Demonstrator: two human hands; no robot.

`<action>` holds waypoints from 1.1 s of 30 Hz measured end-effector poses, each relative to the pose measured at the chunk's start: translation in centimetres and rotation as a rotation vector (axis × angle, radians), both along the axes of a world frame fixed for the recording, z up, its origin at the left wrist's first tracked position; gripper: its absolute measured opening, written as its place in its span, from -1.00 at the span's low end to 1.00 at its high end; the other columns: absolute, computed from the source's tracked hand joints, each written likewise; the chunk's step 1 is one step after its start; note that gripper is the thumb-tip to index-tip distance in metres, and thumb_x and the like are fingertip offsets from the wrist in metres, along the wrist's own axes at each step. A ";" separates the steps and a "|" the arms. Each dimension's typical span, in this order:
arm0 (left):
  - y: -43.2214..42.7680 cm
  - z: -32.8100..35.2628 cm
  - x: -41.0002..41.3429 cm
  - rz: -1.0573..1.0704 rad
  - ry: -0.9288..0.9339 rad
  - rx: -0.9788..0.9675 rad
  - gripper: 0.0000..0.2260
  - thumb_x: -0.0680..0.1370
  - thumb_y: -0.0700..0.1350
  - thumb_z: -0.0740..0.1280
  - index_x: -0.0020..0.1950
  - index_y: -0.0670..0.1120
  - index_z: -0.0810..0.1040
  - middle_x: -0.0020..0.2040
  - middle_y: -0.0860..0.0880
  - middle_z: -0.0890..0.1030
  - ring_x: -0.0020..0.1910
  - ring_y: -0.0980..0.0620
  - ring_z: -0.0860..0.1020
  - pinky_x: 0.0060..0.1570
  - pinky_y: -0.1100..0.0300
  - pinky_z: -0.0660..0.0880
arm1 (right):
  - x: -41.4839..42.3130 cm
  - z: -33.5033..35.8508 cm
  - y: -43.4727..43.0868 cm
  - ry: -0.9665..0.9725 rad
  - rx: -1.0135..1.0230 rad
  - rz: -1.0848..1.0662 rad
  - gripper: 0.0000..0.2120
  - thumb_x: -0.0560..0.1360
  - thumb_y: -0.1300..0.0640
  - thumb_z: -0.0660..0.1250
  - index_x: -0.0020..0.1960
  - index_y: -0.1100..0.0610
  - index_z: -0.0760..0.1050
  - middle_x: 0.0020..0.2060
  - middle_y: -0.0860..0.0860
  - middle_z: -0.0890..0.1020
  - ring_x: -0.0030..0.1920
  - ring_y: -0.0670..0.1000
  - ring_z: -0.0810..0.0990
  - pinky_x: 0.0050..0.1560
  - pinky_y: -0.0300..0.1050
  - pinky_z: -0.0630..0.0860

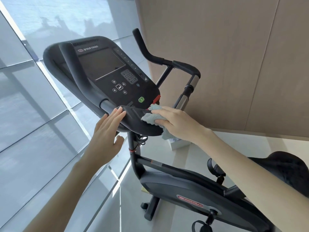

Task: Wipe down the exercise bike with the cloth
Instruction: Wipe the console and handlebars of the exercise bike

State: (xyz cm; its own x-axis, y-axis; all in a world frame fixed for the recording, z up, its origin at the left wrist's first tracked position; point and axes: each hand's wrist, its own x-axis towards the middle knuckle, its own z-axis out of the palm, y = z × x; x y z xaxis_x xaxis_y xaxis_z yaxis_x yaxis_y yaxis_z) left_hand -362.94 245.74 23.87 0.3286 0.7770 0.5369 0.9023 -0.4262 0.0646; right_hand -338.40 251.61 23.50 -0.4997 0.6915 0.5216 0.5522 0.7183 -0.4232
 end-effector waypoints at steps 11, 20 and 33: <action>0.5 1.9 -2.7 0.108 0.049 0.065 -0.42 0.46 -0.28 0.17 0.50 -0.18 0.20 0.49 -0.10 0.26 0.50 -0.03 0.16 0.48 -0.05 0.04 | -8.1 4.7 3.5 -0.007 -0.128 0.231 -0.65 0.57 0.05 0.23 0.34 0.05 0.41 0.23 0.06 0.54 0.22 0.05 0.49 0.26 0.07 0.41; 0.0 1.6 -1.9 0.018 0.097 0.046 -0.37 0.45 -0.36 0.28 0.50 -0.15 0.21 0.49 -0.03 0.24 0.49 0.04 0.14 0.48 0.00 0.03 | -6.0 3.7 3.5 -0.118 -0.096 0.199 -0.59 0.60 -0.03 0.15 0.43 -0.02 0.26 0.15 0.09 0.58 0.12 0.08 0.54 0.14 -0.01 0.48; -2.5 -0.2 4.0 0.175 0.070 0.051 -0.42 0.44 -0.40 0.32 0.45 -0.19 0.31 0.45 -0.07 0.33 0.46 -0.04 0.24 0.44 -0.11 0.14 | 4.6 -1.3 0.9 -0.161 0.229 0.239 -0.58 0.50 0.15 0.27 0.34 0.20 0.42 0.19 0.15 0.57 0.23 0.17 0.50 0.30 0.01 0.33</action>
State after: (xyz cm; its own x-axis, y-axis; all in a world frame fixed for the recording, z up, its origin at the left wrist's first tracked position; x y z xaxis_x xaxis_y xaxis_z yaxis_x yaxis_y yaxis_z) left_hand -358.89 243.20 23.65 0.2282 0.7979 0.5580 0.9646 -0.2631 -0.0184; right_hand -333.81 252.50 22.21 -0.7215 0.4196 0.5509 0.4037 0.9012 -0.1578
